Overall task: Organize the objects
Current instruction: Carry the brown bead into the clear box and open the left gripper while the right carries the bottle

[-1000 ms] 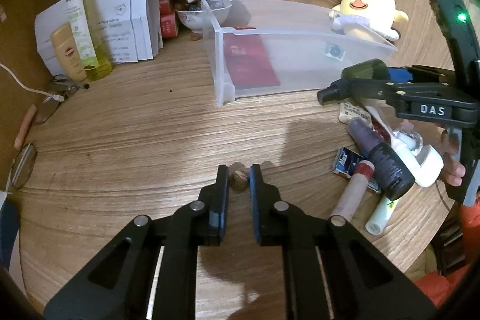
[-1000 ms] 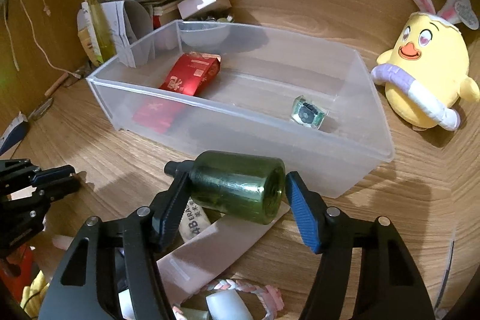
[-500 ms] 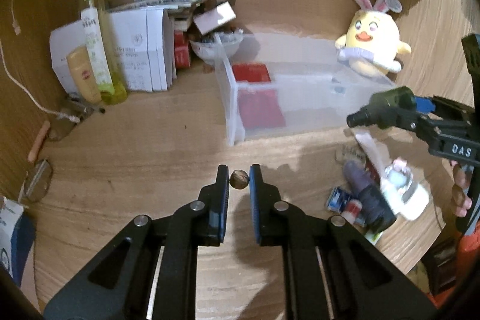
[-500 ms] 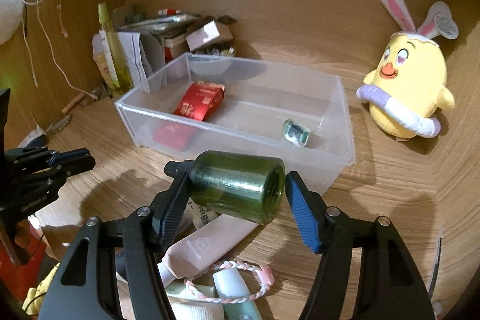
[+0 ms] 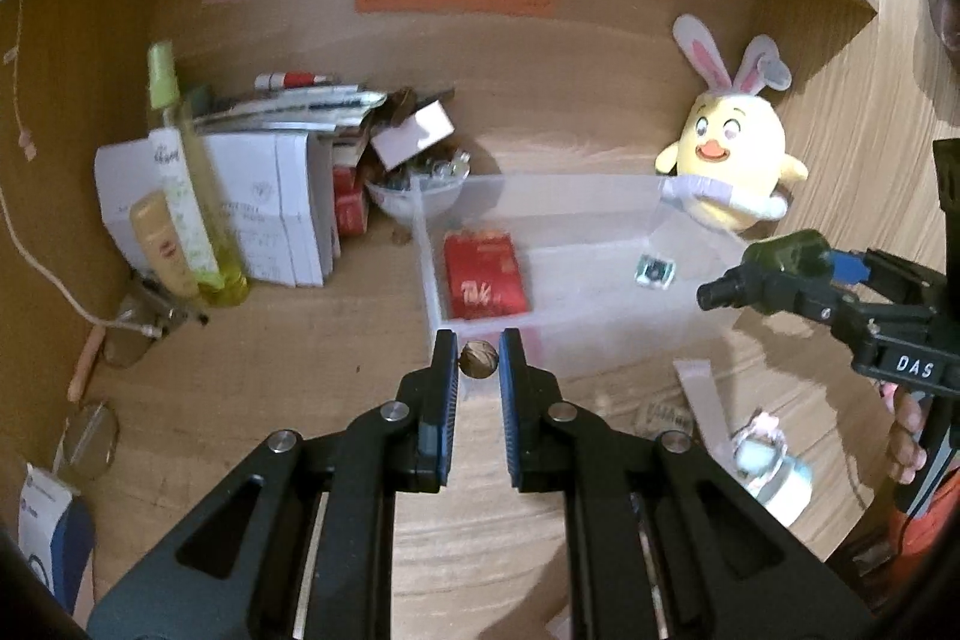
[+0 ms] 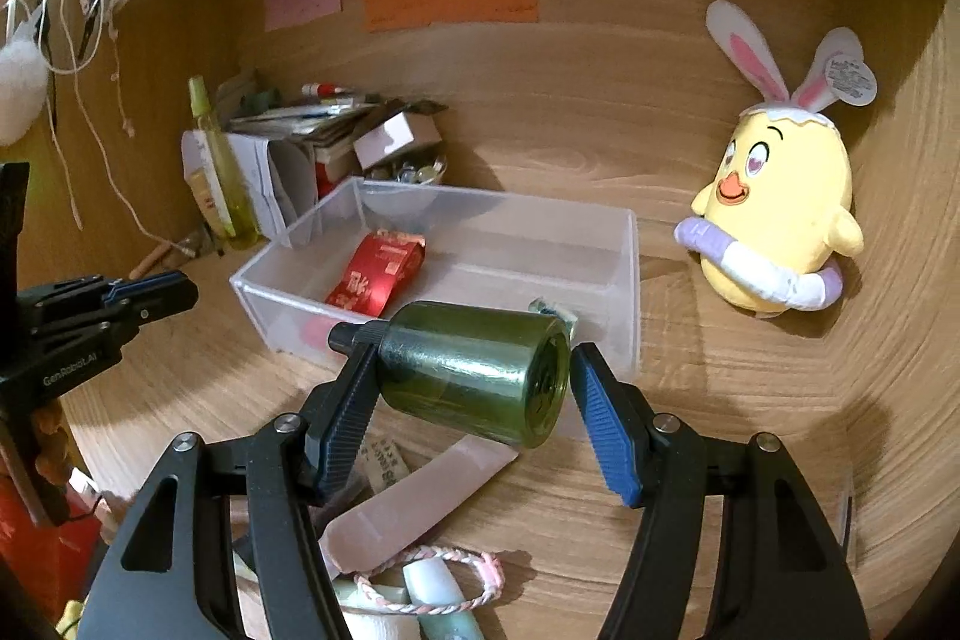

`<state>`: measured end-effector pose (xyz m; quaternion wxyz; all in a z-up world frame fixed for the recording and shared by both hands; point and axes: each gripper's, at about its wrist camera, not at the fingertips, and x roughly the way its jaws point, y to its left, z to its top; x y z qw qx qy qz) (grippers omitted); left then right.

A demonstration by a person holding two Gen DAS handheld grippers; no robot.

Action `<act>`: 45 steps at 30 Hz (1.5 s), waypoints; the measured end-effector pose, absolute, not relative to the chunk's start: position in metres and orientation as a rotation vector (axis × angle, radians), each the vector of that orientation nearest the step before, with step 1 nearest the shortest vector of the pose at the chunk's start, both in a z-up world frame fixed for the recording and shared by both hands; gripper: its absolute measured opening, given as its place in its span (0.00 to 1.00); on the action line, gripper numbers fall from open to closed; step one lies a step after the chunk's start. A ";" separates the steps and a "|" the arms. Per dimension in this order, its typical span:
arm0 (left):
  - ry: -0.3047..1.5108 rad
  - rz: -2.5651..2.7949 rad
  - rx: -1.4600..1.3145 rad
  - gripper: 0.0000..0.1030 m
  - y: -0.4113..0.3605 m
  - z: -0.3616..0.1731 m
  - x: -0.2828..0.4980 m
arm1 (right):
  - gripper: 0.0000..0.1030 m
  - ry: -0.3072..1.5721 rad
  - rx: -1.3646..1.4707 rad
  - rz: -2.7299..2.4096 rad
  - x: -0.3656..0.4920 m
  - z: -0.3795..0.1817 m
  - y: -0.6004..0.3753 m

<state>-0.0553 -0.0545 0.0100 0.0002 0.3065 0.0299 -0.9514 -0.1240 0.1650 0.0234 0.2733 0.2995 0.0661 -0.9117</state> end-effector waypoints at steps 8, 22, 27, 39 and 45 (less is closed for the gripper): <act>0.098 -3.018 0.916 0.12 -0.045 0.028 -0.076 | 0.60 0.162 0.775 -2.460 -0.139 0.031 0.166; 0.150 -3.004 0.958 0.12 -0.047 0.028 -0.122 | 0.60 0.142 0.807 -2.471 -0.183 0.034 0.155; 0.153 -3.000 1.000 0.12 -0.048 0.022 -0.136 | 0.60 0.162 0.845 -2.462 -0.198 0.029 0.144; 0.182 -2.984 1.156 0.13 -0.051 -0.001 -0.158 | 0.60 0.249 0.956 -2.397 -0.214 -0.005 0.122; 0.168 -2.982 1.173 0.35 -0.047 -0.003 -0.158 | 0.60 0.262 1.005 -2.383 -0.218 -0.012 0.119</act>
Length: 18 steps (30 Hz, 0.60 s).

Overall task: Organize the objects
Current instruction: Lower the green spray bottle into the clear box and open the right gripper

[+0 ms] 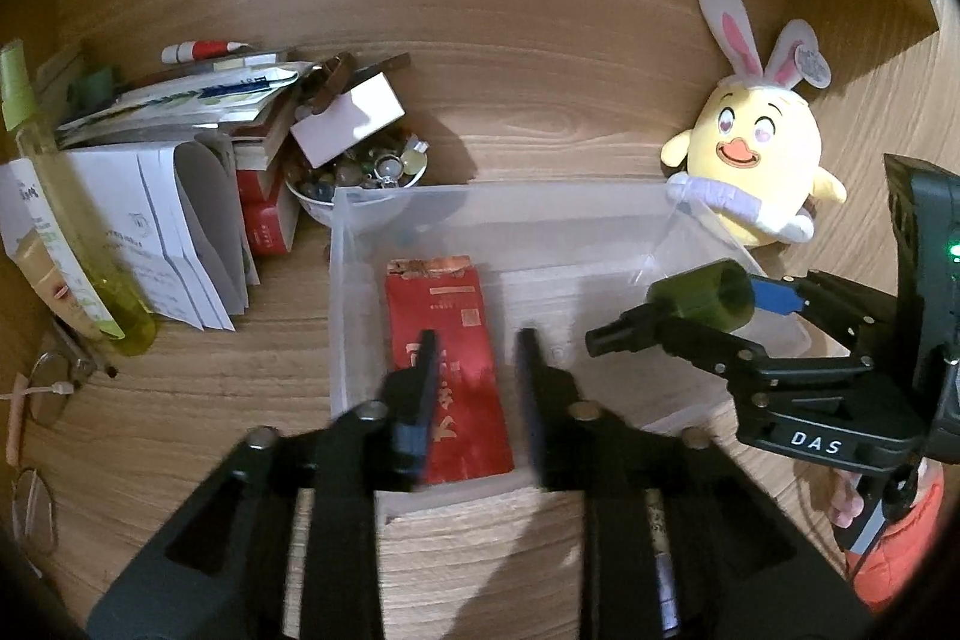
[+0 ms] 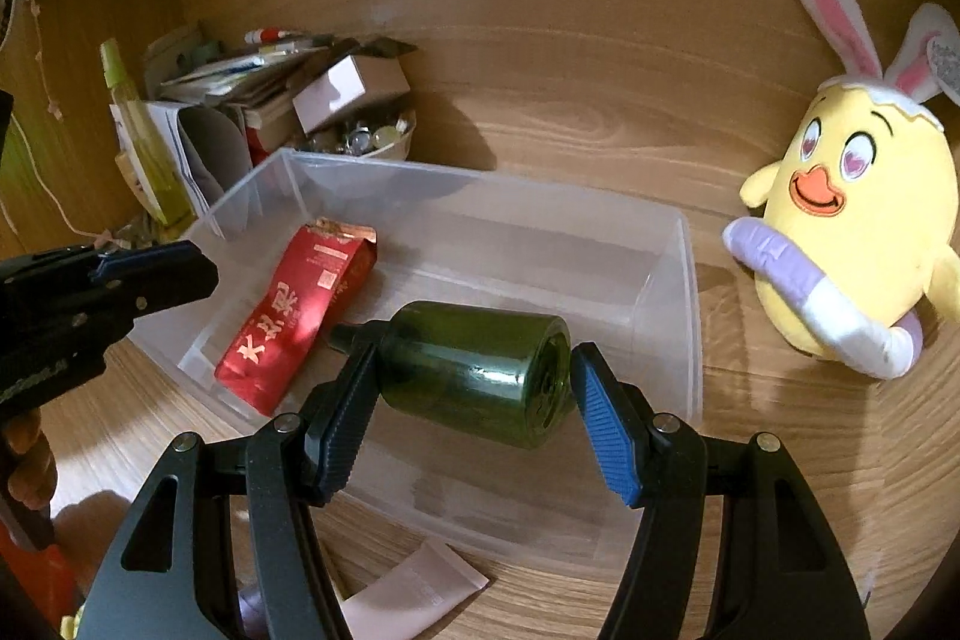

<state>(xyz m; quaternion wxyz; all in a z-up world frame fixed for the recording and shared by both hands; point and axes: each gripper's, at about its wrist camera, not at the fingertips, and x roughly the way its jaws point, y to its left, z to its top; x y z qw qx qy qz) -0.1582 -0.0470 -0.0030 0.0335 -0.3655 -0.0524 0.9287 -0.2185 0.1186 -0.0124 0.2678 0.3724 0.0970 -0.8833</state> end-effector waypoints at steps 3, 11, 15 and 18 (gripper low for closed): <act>-0.156 2.865 -1.109 0.47 -0.045 -0.002 -0.155 | 0.60 0.268 1.021 -2.379 -0.219 -0.014 0.119; -0.146 2.875 -1.086 0.61 -0.044 0.004 -0.140 | 0.60 0.292 1.028 -2.378 -0.215 -0.014 0.116; -0.118 2.888 -1.079 0.68 -0.043 0.005 -0.130 | 0.60 0.305 1.024 -2.378 -0.212 -0.011 0.116; -0.103 2.893 -1.073 0.73 -0.043 0.007 -0.121 | 0.61 0.318 1.020 -2.385 -0.208 -0.009 0.117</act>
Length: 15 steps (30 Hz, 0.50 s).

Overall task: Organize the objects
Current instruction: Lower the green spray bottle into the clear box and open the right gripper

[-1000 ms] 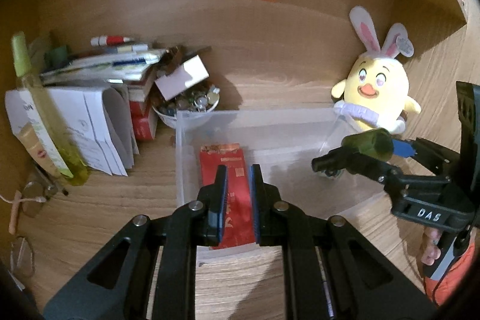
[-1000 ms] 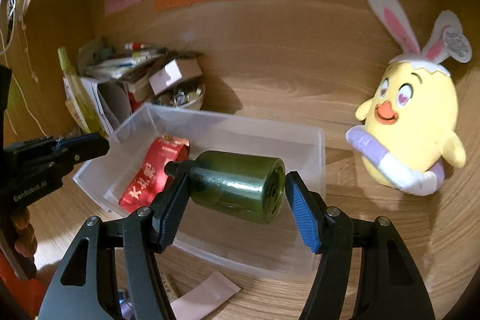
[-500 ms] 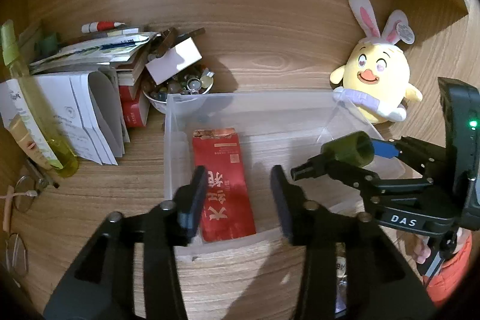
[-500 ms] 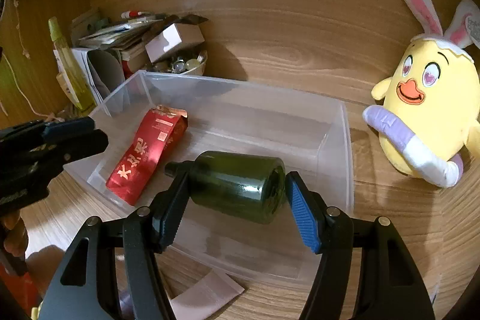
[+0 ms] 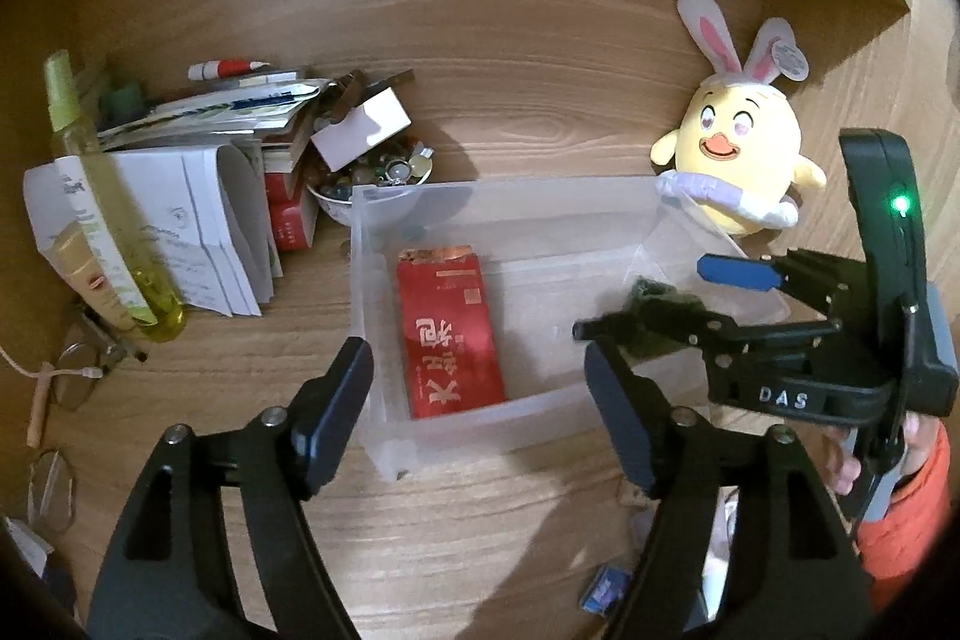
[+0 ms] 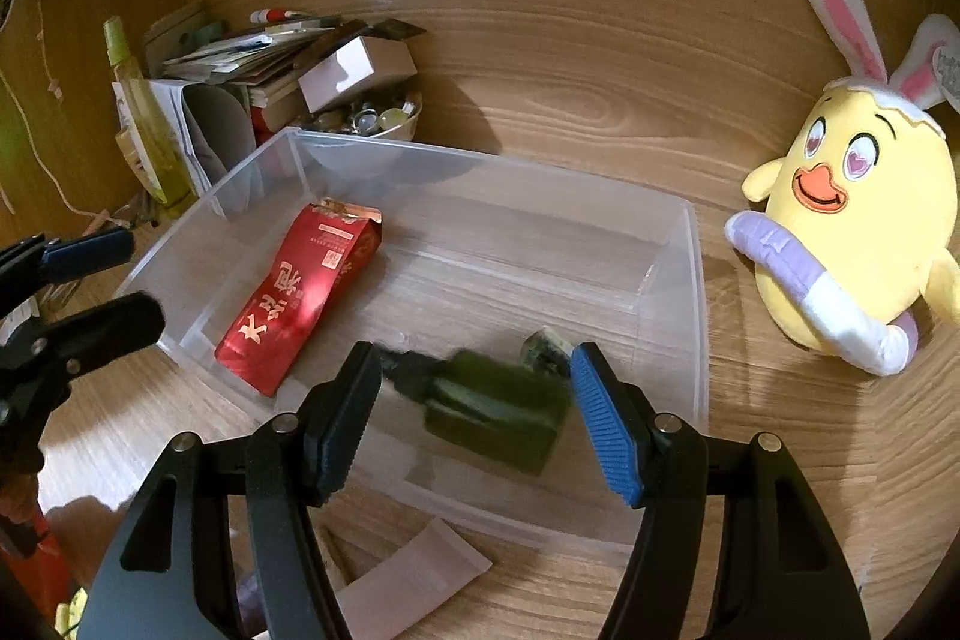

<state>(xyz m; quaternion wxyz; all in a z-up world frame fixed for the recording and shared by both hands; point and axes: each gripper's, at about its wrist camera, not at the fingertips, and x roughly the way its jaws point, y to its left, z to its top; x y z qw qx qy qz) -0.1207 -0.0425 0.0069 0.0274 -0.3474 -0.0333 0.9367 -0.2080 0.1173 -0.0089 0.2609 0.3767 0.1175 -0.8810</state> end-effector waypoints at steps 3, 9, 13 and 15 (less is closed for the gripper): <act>-0.082 2.903 -1.065 0.75 -0.042 0.009 -0.111 | 0.62 0.330 1.003 -2.403 -0.201 -0.006 0.121; -0.088 2.896 -1.063 0.81 -0.039 0.011 -0.094 | 0.73 0.343 0.940 -2.444 -0.178 0.005 0.133; -0.068 2.899 -1.062 0.81 -0.033 0.011 -0.082 | 0.75 0.329 0.906 -2.457 -0.161 0.011 0.145; -0.061 2.895 -1.063 0.82 -0.031 0.009 -0.077 | 0.76 0.311 0.894 -2.461 -0.151 0.014 0.153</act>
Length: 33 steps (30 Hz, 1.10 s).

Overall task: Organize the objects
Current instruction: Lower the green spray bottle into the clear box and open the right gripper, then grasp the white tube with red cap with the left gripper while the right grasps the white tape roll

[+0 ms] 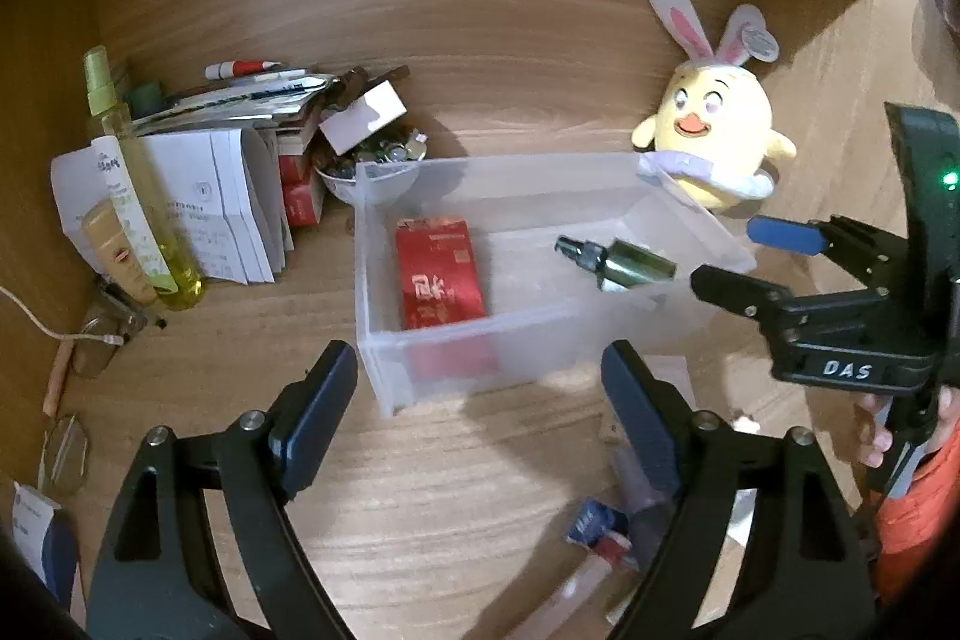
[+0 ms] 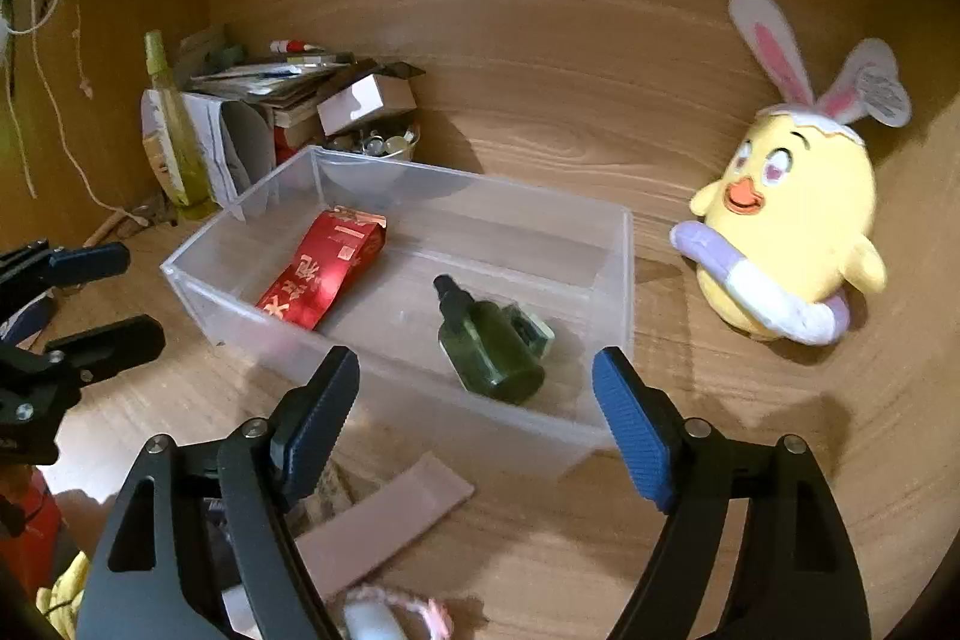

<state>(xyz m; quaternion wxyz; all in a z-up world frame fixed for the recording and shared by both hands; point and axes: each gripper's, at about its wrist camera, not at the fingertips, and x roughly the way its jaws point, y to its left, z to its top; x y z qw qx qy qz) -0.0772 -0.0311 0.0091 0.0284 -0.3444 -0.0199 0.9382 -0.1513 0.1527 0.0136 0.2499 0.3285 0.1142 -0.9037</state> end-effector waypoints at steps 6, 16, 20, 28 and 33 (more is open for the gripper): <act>-0.033 2.888 -1.090 0.84 -0.026 0.000 -0.058 | 0.76 0.253 0.888 -2.469 -0.126 0.013 0.171; -0.056 2.835 -1.193 0.84 -0.029 -0.028 -0.027 | 0.79 0.223 0.892 -2.453 -0.077 0.002 0.185; -0.059 2.808 -1.227 0.84 -0.026 -0.038 -0.019 | 0.79 0.237 0.904 -2.442 -0.059 -0.005 0.184; -0.052 2.751 -1.281 0.84 -0.022 -0.055 -0.010 | 0.79 0.187 0.968 -2.393 -0.044 -0.024 0.184; -0.044 2.723 -1.325 0.84 -0.021 -0.068 -0.009 | 0.79 0.114 1.030 -2.354 -0.041 -0.042 0.186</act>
